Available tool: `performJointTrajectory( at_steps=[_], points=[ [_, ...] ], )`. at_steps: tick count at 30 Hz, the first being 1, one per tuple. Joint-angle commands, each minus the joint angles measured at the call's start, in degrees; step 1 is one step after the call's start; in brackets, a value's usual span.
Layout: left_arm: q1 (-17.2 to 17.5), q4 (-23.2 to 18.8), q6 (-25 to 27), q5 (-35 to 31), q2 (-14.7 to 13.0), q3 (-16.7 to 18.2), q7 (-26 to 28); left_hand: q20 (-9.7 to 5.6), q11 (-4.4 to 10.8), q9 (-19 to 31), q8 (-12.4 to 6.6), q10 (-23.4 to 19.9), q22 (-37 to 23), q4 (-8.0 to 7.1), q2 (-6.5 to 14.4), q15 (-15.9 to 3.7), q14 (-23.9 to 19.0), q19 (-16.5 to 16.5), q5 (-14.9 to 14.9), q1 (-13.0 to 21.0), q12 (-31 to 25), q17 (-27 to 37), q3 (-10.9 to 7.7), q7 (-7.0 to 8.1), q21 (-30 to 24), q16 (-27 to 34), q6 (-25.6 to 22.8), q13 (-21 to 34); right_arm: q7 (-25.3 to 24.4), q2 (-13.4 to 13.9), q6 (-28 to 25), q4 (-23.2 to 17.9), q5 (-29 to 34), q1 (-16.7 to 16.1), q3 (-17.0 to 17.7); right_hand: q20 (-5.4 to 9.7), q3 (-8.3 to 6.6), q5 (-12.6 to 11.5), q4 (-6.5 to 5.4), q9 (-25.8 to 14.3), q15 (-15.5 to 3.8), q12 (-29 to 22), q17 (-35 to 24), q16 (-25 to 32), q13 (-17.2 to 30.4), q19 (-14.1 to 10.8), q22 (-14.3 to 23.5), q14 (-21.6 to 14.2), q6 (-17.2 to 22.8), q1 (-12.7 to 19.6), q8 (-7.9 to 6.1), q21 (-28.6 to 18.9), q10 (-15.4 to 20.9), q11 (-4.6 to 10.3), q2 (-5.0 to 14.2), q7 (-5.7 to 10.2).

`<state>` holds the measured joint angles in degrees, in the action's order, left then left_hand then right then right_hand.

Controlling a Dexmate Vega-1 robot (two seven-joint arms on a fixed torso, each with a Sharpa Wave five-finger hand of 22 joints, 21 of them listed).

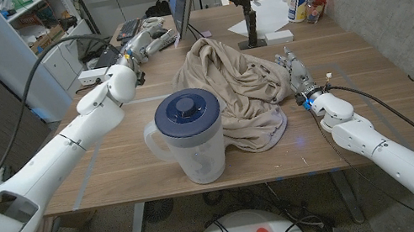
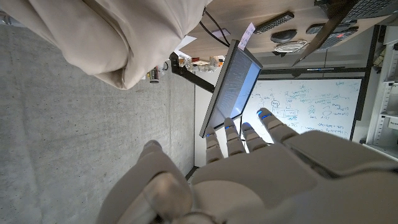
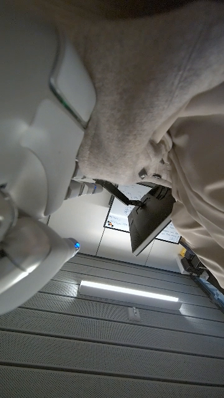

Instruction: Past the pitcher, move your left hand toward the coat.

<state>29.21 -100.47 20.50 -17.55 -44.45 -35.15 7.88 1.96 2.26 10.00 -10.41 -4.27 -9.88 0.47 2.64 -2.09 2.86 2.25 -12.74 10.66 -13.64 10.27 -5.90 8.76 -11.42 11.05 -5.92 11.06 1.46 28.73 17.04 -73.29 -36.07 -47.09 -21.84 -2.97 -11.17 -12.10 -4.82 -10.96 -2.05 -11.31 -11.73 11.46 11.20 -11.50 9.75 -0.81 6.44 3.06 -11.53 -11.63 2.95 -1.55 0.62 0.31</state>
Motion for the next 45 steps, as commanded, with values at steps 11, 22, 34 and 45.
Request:
performJointTrajectory(
  at_steps=[11, 22, 34, 45],
  points=[
    [-3.33, 6.53, -6.79, -8.09, 2.78, -2.86, 1.79, -1.77, 0.42, 0.29, -0.88, -2.51, 0.0, 0.07, -0.45, -3.17, -1.91, 2.53, -1.21, -0.7, -0.56, 0.09, 0.5, 0.22, -0.38, 0.27, -1.84, 0.28, -0.31, -0.31, -0.21, 0.73, 0.29, 0.48, -0.21, -0.38, -0.06, 0.07, 0.29, -0.1, 0.04, -0.02, 0.03, 0.06, 0.01, -0.45, 0.06, 0.34, 0.04, 0.78, 0.18, 0.14, -0.17, 0.25, 0.04, 0.32],
    [-5.03, 11.67, -10.28, -12.96, 5.15, -4.22, 8.06, -3.28, 0.86, 0.28, -0.53, -0.79, 0.08, 0.99, -2.27, -3.97, -0.37, 2.53, -2.22, -0.3, 0.44, 0.07, 1.23, 1.08, 0.12, -0.52, -1.13, 0.28, 0.5, -0.47, -0.09, 1.25, -0.03, 0.78, -0.31, -0.42, 0.06, 0.1, 0.33, -0.1, 0.17, 0.02, 0.04, 0.06, 0.01, -0.47, 0.06, 0.4, -0.07, 0.72, 0.23, 0.2, -0.29, 0.26, -0.12, 0.28],
    [-8.43, 18.2, -12.89, -15.96, 7.78, -6.9, 9.6, -1.65, 1.46, 0.39, 0.38, 4.6, -0.06, 1.77, -3.95, -3.55, 3.56, -0.51, -4.76, -0.24, 2.62, 0.26, 2.32, 1.91, 1.02, -0.89, 4.16, 0.35, 2.0, -0.89, 0.65, 2.19, -0.86, 1.14, -0.17, -0.37, 0.3, 0.16, 0.39, -0.1, 0.06, 0.0, 0.05, 0.04, 0.0, -0.52, 0.06, 0.53, -0.07, 0.59, 0.22, 0.27, -0.26, 0.28, -0.46, 0.34],
    [-10.23, 22.48, -15.48, -15.57, 9.84, -8.06, 11.17, -1.89, 1.56, 0.4, 0.22, 5.0, -0.09, 1.69, -4.03, -3.66, 3.9, -0.78, -5.18, -0.5, 2.59, 0.31, 2.54, 2.17, 0.96, -0.74, 4.71, 0.37, 2.16, -1.04, 1.13, 2.5, -0.66, 1.23, -0.27, -0.44, 0.64, 0.22, 0.53, -0.09, 0.01, 0.0, 0.08, 0.06, 0.0, -0.29, 0.06, 0.54, 0.06, 0.49, 0.16, 0.44, -0.28, 0.33, -1.04, 0.34]
  ],
)
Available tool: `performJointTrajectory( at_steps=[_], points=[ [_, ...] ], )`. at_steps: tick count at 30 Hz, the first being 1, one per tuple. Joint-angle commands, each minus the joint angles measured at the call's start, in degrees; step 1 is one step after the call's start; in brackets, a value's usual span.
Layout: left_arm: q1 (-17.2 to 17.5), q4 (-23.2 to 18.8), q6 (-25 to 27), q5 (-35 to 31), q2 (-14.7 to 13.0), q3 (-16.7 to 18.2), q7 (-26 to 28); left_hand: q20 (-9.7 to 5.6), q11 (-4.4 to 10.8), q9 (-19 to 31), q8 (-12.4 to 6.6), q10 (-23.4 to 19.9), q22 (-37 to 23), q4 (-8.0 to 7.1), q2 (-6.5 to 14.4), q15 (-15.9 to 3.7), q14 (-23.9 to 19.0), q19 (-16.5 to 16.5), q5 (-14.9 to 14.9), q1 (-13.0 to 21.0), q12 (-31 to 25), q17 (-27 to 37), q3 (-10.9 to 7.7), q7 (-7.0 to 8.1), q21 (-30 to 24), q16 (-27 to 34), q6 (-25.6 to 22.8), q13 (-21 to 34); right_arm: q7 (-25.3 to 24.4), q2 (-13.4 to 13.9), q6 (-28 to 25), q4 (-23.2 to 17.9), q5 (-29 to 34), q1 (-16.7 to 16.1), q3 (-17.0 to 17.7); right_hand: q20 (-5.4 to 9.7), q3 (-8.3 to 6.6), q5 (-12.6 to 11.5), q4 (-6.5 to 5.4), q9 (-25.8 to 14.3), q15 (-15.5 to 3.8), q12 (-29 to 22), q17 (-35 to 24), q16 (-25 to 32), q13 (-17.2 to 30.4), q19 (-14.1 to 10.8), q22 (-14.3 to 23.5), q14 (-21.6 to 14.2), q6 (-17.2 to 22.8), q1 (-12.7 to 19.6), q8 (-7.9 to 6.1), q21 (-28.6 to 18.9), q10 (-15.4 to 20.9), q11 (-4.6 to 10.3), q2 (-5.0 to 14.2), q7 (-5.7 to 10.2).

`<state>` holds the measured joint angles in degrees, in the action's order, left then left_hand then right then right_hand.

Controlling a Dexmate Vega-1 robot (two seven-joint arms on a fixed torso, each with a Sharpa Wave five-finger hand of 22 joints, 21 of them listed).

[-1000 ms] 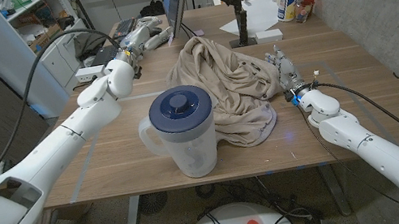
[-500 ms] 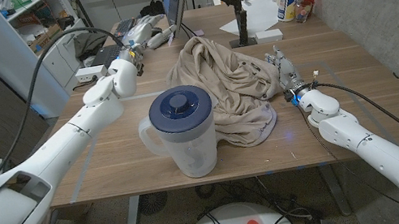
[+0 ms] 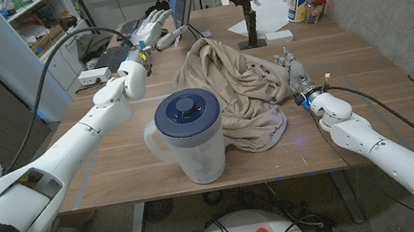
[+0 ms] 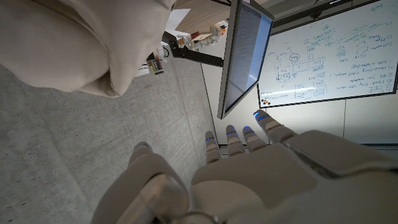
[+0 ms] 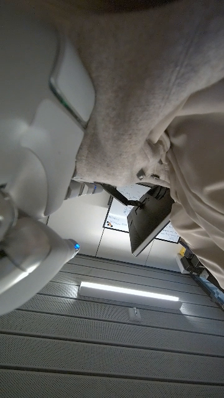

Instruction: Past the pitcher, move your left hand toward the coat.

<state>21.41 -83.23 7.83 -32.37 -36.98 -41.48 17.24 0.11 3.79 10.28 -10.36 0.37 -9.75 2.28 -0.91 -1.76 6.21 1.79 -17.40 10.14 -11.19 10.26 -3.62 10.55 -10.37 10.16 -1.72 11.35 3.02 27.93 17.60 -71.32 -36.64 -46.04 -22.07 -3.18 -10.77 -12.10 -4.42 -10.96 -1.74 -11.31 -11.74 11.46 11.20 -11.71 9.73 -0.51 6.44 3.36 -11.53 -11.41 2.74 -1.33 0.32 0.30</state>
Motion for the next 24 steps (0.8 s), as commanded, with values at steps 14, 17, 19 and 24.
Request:
performJointTrajectory(
  at_steps=[14, 17, 19, 24],
  points=[
    [-7.3, 13.21, -7.55, 0.05, 6.28, -4.4, 3.38, 0.12, 0.1, 0.12, -0.09, 0.14, -0.23, -0.34, -0.34, -3.95, 0.23, 0.28, -1.0, -0.41, -0.13, 0.36, 0.47, 0.46, -0.42, 0.49, 0.68, 0.1, 0.23, -0.14, 0.38, 0.39, -0.02, 0.14, 0.04, 0.27, 0.44, 0.19, 0.27, -0.09, -0.18, -0.07, 0.13, -0.22, -0.01, 0.46, 0.08, 1.15, 0.18, 0.2, 0.12, 0.47, 0.08, 0.21, -0.97, 0.43],
    [-8.08, 14.75, -8.24, 0.12, 7.02, -5.0, 3.87, -0.07, 0.09, 0.13, -0.15, 0.13, -0.23, -0.37, -0.31, -3.96, 0.21, 0.24, -1.08, -0.45, -0.16, 0.36, 0.5, 0.43, -0.41, 0.51, 0.65, 0.1, 0.3, -0.08, 0.19, 0.31, -0.13, 0.13, 0.06, 0.31, 0.45, 0.18, 0.29, -0.09, -0.16, -0.07, 0.14, -0.22, -0.01, 0.46, 0.09, 1.18, 0.18, 0.23, 0.12, 0.47, 0.08, 0.14, -0.96, 0.45],
    [-8.74, 16.17, -8.88, 0.28, 7.72, -5.47, 4.14, -0.19, 0.09, 0.13, -0.18, 0.12, -0.23, -0.4, -0.28, -3.96, 0.24, 0.0, -1.15, -0.5, -0.19, 0.36, 0.52, 0.46, -0.32, 0.52, 0.67, 0.1, 0.38, -0.04, 0.16, 0.31, -0.15, 0.13, 0.05, 0.3, 0.45, 0.18, 0.3, -0.09, -0.17, -0.07, 0.15, -0.21, -0.01, 0.47, 0.09, 1.19, 0.19, 0.24, 0.12, 0.47, 0.05, 0.22, -0.96, 0.48],
    [-9.56, 17.23, -9.09, 0.16, 8.08, -6.36, 4.08, -0.23, 0.02, 0.13, -0.24, 0.19, -0.23, -0.44, -0.24, -3.92, 0.27, -0.04, -1.27, -0.57, -0.19, 0.36, 0.56, 0.4, -0.33, 0.54, 0.66, 0.1, 0.41, -0.07, 0.15, 0.28, -0.2, 0.12, 0.05, 0.37, 0.46, 0.16, 0.34, -0.09, -0.15, -0.07, 0.16, -0.19, -0.01, 0.47, 0.09, 1.18, 0.26, 0.28, 0.09, 0.48, 0.06, 0.22, -0.96, 0.46]
  ],
)
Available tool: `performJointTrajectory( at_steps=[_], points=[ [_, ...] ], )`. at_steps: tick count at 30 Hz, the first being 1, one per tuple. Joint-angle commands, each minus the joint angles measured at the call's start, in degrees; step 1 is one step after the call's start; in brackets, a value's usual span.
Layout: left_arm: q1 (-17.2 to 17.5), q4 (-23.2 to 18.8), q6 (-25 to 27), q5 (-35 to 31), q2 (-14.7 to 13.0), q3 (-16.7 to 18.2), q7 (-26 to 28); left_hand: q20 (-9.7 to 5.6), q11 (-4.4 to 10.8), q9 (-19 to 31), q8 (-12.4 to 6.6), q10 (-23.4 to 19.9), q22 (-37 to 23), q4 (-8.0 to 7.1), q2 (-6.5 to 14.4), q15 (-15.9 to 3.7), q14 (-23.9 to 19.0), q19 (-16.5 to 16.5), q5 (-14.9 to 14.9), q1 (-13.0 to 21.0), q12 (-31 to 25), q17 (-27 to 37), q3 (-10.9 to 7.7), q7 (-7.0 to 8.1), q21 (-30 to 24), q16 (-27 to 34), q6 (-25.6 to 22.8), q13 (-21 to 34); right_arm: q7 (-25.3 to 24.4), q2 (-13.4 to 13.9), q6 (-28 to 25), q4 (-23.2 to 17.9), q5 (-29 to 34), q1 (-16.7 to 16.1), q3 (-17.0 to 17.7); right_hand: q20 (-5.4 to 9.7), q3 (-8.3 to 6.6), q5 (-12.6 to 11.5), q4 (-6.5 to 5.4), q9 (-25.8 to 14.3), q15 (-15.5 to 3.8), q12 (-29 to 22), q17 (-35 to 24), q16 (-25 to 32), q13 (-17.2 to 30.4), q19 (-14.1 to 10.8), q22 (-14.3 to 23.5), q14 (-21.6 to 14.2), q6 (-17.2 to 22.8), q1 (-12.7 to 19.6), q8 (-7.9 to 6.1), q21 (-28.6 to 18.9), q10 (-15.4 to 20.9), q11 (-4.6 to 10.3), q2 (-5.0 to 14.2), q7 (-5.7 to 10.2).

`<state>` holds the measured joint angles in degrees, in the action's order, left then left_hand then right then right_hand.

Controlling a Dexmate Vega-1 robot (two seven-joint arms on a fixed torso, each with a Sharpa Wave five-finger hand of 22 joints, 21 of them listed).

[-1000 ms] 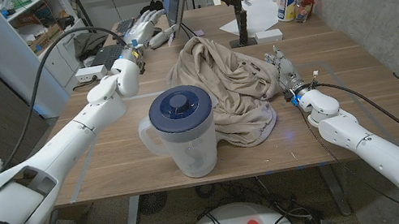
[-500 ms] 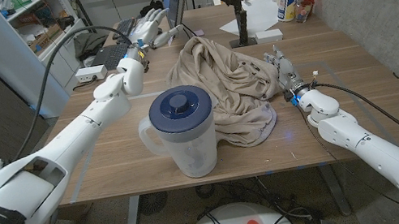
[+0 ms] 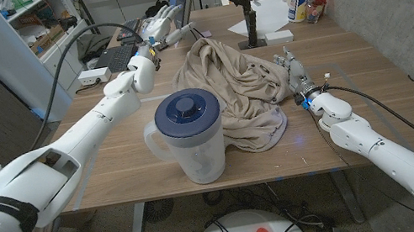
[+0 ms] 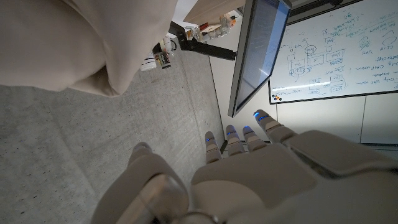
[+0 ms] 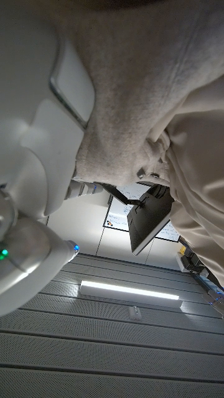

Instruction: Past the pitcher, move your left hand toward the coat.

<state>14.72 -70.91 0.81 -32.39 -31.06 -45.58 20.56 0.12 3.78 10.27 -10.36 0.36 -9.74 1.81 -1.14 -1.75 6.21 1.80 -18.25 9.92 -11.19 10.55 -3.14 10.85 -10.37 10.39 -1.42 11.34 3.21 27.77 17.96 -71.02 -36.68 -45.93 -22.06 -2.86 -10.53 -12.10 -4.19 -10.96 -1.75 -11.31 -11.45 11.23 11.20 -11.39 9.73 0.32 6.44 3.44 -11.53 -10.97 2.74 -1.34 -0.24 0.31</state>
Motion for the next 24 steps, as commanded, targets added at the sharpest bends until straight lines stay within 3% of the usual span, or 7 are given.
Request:
performJointTrajectory(
  at_steps=[1, 12, 13, 17, 24],
  points=[
    [-3.24, 5.38, -1.99, -0.16, 2.44, -2.65, 0.84, -0.27, -0.01, 0.14, -0.27, 0.23, -0.24, 0.03, 0.0, -3.93, 0.28, -0.08, -0.45, -0.36, -0.18, 0.08, 0.1, 0.08, -0.31, 0.31, 0.29, 0.12, 0.14, 0.1, -0.35, -0.11, -0.21, -0.02, 0.06, 0.04, 0.23, 0.16, 0.11, -0.09, -0.15, -0.08, -0.12, 0.05, -0.01, 0.16, 0.09, 0.33, 0.25, 0.19, 0.1, 0.04, 0.09, 0.22, -0.4, 0.44],
    [-4.15, 5.03, -0.73, -2.31, 2.28, -4.36, 1.48, 0.46, -0.06, 0.13, -1.01, 0.64, -0.24, -0.16, 0.14, -4.04, 1.01, -1.53, -1.09, -0.75, -0.18, 0.08, 0.38, -0.12, 0.02, 0.18, -1.55, 0.12, 0.19, 0.26, -0.8, -0.36, -0.21, 0.0, -0.05, -0.01, 0.29, 0.14, 0.13, -0.09, -0.12, -0.07, -0.11, 0.07, -0.01, 0.25, 0.09, 0.38, 0.26, 0.18, 0.1, 0.08, 0.06, 0.12, -0.41, 0.41],
    [-4.32, 5.39, -0.71, -3.99, 2.39, -5.07, 3.48, 0.71, -0.02, 0.13, -0.98, 0.81, -0.25, -0.18, 0.16, -4.1, 1.16, -1.58, -1.14, -0.79, -0.13, 0.08, 0.4, -0.07, 0.01, 0.15, -1.52, 0.12, 0.15, 0.23, -0.73, -0.29, -0.1, 0.04, -0.09, -0.01, 0.3, 0.14, 0.13, -0.09, -0.12, -0.07, -0.11, 0.05, -0.01, 0.25, 0.09, 0.43, 0.27, 0.18, 0.1, 0.08, 0.05, 0.16, -0.41, 0.45],
    [-4.48, 6.32, -1.62, -4.93, 2.6, -5.67, 5.74, 1.23, 0.95, 0.12, -1.39, -0.67, -0.24, -0.52, 0.62, -4.8, 0.11, 0.94, -1.71, -1.23, -0.87, 0.1, 0.61, 0.36, -1.0, 0.68, -2.96, 0.14, 0.16, 0.26, -0.79, -0.31, -0.06, 0.07, -0.13, -0.01, 0.32, 0.13, 0.14, -0.09, -0.07, -0.04, -0.1, -0.06, -0.01, 0.31, 0.09, 0.79, 0.24, 0.18, 0.11, 0.1, -0.01, 0.18, -0.39, 0.47],
    [-4.56, 7.37, -2.53, -4.62, 3.14, -5.81, 7.4, 1.09, 0.97, 0.12, -1.44, -1.0, -0.22, -0.59, 0.72, -4.92, -0.14, 1.17, -1.9, -1.3, -1.0, 0.1, 0.69, 0.42, -0.99, 0.75, -3.28, 0.14, 0.39, 0.18, -0.57, 0.1, 0.07, 0.29, -0.23, -0.03, 0.34, 0.12, 0.16, -0.1, 0.01, -0.03, -0.1, -0.07, -0.01, 0.43, 0.09, 0.91, -0.06, 0.18, 0.23, 0.14, -0.07, 0.2, -0.37, 0.52]
  ],
)
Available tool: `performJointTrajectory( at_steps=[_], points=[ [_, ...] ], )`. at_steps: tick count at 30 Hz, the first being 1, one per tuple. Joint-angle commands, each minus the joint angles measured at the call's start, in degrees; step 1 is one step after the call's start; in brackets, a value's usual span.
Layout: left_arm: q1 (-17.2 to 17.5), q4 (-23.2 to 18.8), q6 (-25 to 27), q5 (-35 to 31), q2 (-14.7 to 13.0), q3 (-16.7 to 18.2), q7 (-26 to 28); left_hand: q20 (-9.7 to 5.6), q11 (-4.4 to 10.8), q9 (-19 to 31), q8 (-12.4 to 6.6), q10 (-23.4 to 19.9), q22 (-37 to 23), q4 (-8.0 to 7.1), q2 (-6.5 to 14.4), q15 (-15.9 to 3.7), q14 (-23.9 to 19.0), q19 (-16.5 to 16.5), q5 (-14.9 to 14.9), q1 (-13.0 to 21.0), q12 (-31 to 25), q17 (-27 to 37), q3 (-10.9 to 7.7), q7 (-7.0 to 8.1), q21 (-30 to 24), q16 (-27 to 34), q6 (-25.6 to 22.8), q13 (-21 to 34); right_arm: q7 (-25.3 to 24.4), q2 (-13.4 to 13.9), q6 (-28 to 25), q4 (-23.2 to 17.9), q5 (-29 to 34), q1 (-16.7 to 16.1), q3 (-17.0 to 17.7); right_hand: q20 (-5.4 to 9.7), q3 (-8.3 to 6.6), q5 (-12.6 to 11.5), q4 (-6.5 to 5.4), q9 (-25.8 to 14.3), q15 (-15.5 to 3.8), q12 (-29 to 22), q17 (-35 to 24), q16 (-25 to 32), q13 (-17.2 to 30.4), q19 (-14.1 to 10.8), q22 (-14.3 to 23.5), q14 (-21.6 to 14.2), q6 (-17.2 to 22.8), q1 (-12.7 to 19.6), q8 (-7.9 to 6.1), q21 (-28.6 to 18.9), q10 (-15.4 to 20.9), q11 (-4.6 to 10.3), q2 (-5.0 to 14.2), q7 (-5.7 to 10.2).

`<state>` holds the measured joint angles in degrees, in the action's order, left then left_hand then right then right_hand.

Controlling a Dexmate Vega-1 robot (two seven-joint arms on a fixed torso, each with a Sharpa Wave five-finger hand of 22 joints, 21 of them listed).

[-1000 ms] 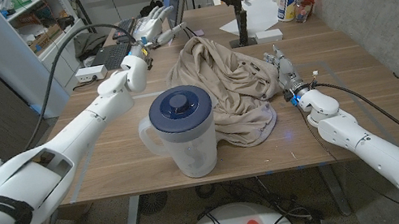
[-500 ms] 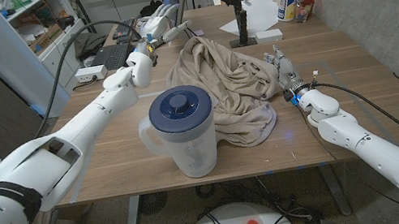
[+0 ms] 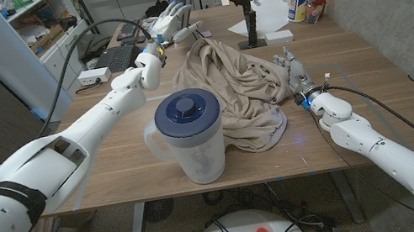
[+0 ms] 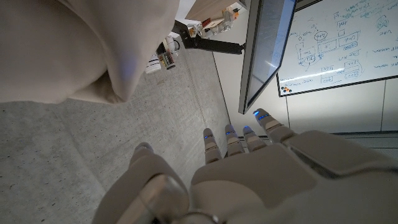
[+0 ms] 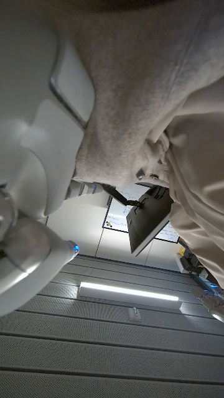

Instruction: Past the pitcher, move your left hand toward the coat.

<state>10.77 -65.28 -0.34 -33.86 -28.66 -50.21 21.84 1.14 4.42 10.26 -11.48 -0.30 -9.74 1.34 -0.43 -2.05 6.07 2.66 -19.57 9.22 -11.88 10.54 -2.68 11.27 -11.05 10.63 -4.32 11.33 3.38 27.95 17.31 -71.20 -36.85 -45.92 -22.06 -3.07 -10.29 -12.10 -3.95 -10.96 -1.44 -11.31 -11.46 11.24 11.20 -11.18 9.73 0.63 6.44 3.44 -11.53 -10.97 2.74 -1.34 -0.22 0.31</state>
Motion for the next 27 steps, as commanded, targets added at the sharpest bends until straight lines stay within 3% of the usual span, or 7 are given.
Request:
performJointTrajectory(
  at_steps=[1, 27],
  points=[
    [-0.64, 2.11, -1.81, -3.05, 0.95, -1.22, 6.61, 0.04, 0.37, 0.13, -0.3, -0.3, -0.22, -0.13, 0.02, -4.66, 0.03, 0.28, -0.6, -0.61, -0.3, 0.11, 0.23, -0.01, -0.28, 0.49, -0.35, 0.15, 0.02, 0.0, -0.29, 0.14, 0.16, 0.3, -0.23, 0.2, 0.1, 0.12, -0.08, -0.1, -0.29, -0.01, -0.09, -0.07, -0.01, 0.25, 0.1, 0.6, -0.06, 0.19, 0.23, 0.14, -0.12, 0.18, -0.38, 0.55],
    [-2.23, 5.98, -5.4, -3.11, 2.63, -3.26, 8.36, -1.15, 0.77, 0.15, 0.36, 0.6, -0.24, -0.42, 0.31, -4.81, 0.76, -0.71, -1.16, -0.99, 0.01, 0.15, 0.54, 0.26, 0.23, 0.21, 1.0, 0.19, -0.14, 0.11, -0.31, 0.52, 1.19, 0.7, -0.79, 0.24, 0.2, 0.08, 0.0, -0.1, -0.3, 0.08, -0.05, 0.06, -0.01, 0.35, 0.09, 0.62, -0.75, 0.21, 0.45, 0.14, -0.43, 0.24, -0.31, 0.34]
  ],
)
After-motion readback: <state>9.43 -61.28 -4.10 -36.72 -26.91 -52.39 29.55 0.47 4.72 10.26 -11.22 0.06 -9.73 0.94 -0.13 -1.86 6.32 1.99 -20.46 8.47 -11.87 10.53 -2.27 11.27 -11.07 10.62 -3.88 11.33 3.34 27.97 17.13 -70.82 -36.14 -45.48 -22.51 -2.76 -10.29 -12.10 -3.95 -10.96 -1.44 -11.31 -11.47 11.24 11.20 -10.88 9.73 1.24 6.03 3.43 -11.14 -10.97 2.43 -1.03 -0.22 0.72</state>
